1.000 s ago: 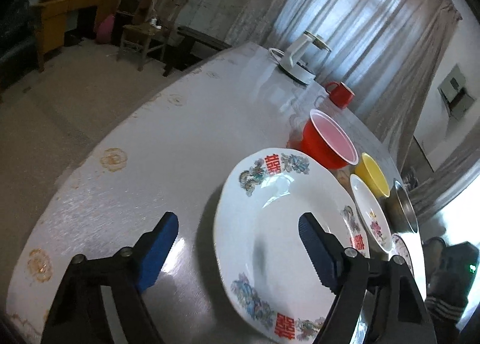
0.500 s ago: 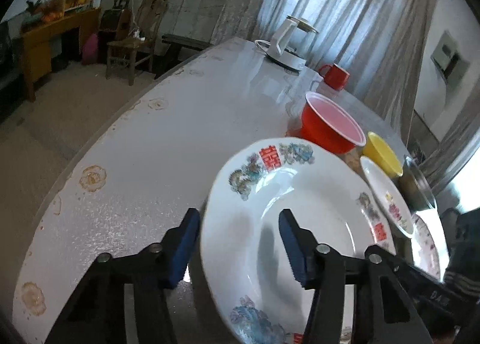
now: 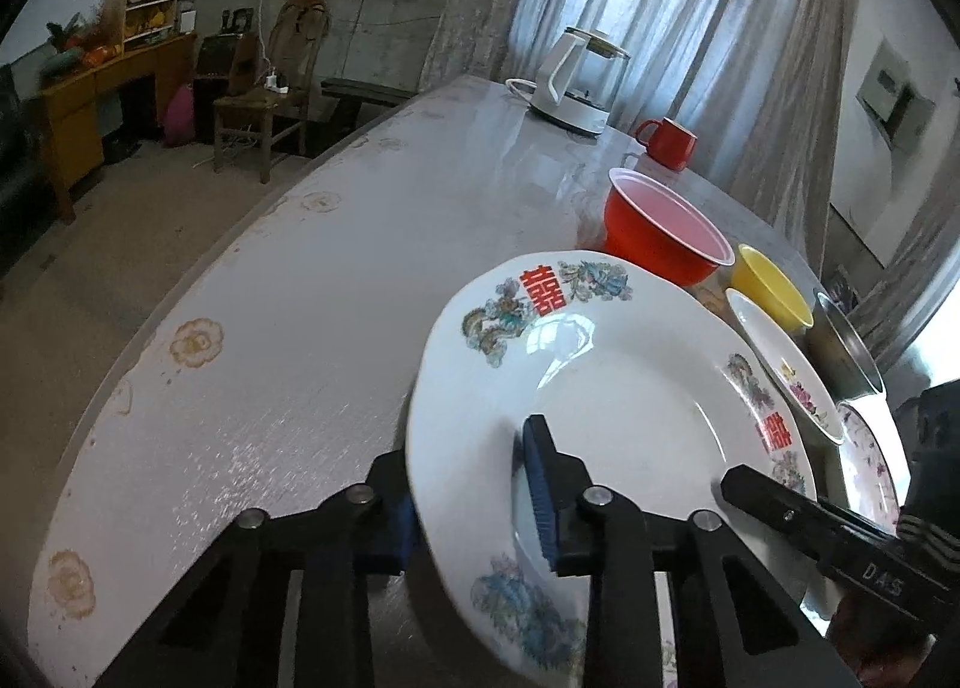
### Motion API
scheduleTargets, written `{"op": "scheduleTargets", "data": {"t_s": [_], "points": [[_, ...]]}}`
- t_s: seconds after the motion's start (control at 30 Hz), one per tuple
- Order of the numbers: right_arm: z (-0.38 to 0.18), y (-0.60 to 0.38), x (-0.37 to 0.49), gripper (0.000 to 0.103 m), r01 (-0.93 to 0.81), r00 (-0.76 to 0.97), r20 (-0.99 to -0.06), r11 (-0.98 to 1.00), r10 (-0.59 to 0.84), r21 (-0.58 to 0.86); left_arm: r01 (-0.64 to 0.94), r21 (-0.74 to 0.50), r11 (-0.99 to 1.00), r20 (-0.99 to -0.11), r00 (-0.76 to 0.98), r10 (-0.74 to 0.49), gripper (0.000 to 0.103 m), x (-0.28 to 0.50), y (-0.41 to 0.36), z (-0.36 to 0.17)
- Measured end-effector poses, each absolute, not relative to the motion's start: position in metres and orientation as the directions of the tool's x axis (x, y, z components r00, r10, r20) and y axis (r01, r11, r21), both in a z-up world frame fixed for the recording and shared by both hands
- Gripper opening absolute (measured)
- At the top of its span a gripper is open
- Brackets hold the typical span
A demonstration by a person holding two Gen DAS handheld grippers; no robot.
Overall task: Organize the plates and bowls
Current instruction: 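Lift the red-character plate with both grippers toward the pink-rimmed plate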
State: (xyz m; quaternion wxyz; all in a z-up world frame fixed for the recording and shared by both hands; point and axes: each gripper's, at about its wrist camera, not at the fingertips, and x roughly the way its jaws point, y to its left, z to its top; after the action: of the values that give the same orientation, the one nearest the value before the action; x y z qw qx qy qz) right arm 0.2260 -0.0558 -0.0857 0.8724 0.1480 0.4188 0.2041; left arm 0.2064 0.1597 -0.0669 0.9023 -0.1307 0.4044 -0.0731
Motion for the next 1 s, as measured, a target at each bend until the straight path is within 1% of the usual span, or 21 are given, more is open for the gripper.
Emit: {"op": "scheduleTargets", "data": {"t_s": [0.1, 0.23, 0.5, 0.63, 0.7, 0.77, 0.93, 0.97, 1.0], "points": [[-0.085, -0.047, 0.224, 0.02, -0.278, 0.547, -0.674, 0.867, 0.497, 0.414, 0.013, -0.305, 0.952, -0.704, 0.671, -0.235, 0.029, 0.198, 0.167, -0.068], [-0.084, -0.041, 0.222, 0.02, -0.306, 0.53, -0.676, 0.859, 0.512, 0.41, 0.016, -0.261, 0.965, -0.704, 0.681, -0.202, 0.029, 0.18, 0.167, -0.067], [-0.085, -0.035, 0.206, 0.021, -0.34, 0.508, -0.674, 0.844, 0.536, 0.415, -0.023, -0.291, 0.956, -0.703, 0.683, -0.197, 0.029, 0.147, 0.174, -0.067], [-0.087, -0.038, 0.209, 0.021, -0.329, 0.51, -0.668, 0.841, 0.542, 0.43, -0.022, -0.292, 0.956, -0.704, 0.681, -0.2, 0.031, 0.145, 0.175, -0.067], [-0.087, -0.042, 0.213, 0.021, -0.321, 0.511, -0.662, 0.836, 0.548, 0.445, -0.027, -0.294, 0.955, -0.709, 0.676, -0.199, 0.035, 0.149, 0.176, -0.066], [-0.089, -0.042, 0.212, 0.022, -0.31, 0.516, -0.65, 0.829, 0.558, 0.466, -0.026, -0.292, 0.956, -0.711, 0.675, -0.199, 0.037, 0.153, 0.177, -0.066], [-0.088, -0.042, 0.211, 0.023, -0.299, 0.522, -0.651, 0.833, 0.551, 0.466, -0.024, -0.292, 0.956, -0.715, 0.669, -0.201, 0.038, 0.167, 0.181, -0.064], [-0.088, -0.04, 0.207, 0.023, -0.293, 0.523, -0.649, 0.832, 0.553, 0.472, -0.02, -0.29, 0.957, -0.713, 0.672, -0.202, 0.037, 0.167, 0.181, -0.065], [-0.088, -0.041, 0.207, 0.023, -0.285, 0.523, -0.646, 0.828, 0.557, 0.483, -0.01, -0.273, 0.962, -0.712, 0.674, -0.195, 0.036, 0.168, 0.179, -0.065]]}}
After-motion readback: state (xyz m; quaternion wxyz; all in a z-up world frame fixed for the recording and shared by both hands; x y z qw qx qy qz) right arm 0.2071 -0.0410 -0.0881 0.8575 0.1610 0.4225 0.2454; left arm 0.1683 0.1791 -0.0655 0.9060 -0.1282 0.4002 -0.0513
